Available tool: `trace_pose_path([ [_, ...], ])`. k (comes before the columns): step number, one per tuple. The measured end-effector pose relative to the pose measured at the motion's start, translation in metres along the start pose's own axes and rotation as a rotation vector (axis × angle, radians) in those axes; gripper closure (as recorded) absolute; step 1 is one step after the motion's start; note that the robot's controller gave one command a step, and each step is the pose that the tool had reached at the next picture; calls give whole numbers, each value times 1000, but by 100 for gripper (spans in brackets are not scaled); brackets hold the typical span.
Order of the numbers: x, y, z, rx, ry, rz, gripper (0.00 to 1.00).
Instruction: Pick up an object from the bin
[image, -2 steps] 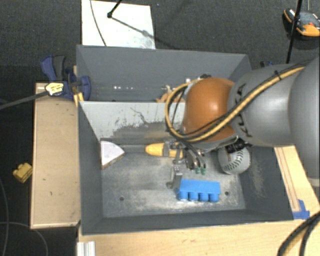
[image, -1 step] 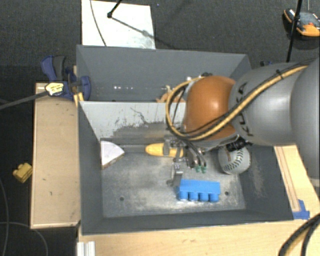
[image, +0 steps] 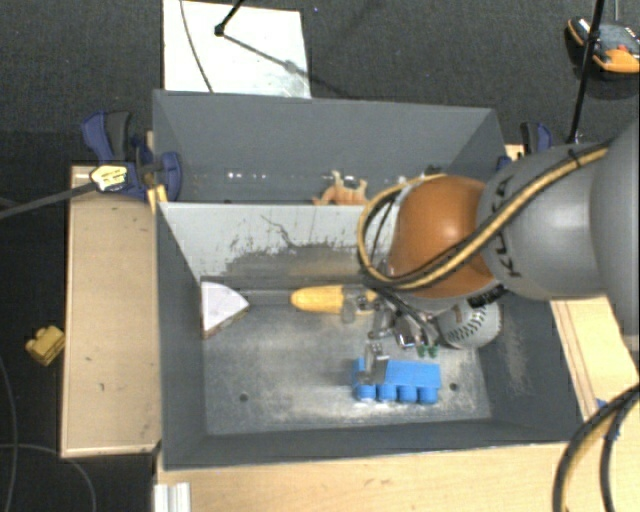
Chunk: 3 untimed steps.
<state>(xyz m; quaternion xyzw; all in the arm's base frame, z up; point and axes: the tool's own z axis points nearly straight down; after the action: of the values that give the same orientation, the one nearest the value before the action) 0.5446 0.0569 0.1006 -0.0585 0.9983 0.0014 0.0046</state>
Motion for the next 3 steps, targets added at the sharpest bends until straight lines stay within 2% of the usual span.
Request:
trace_pose_path([
  [1, 23, -39, -1, 2, 10, 53, 0],
  [2, 48, -45, -24, 2, 10, 115, 0],
  [3, 39, -57, 28, 3, 8, 225, 0],
])
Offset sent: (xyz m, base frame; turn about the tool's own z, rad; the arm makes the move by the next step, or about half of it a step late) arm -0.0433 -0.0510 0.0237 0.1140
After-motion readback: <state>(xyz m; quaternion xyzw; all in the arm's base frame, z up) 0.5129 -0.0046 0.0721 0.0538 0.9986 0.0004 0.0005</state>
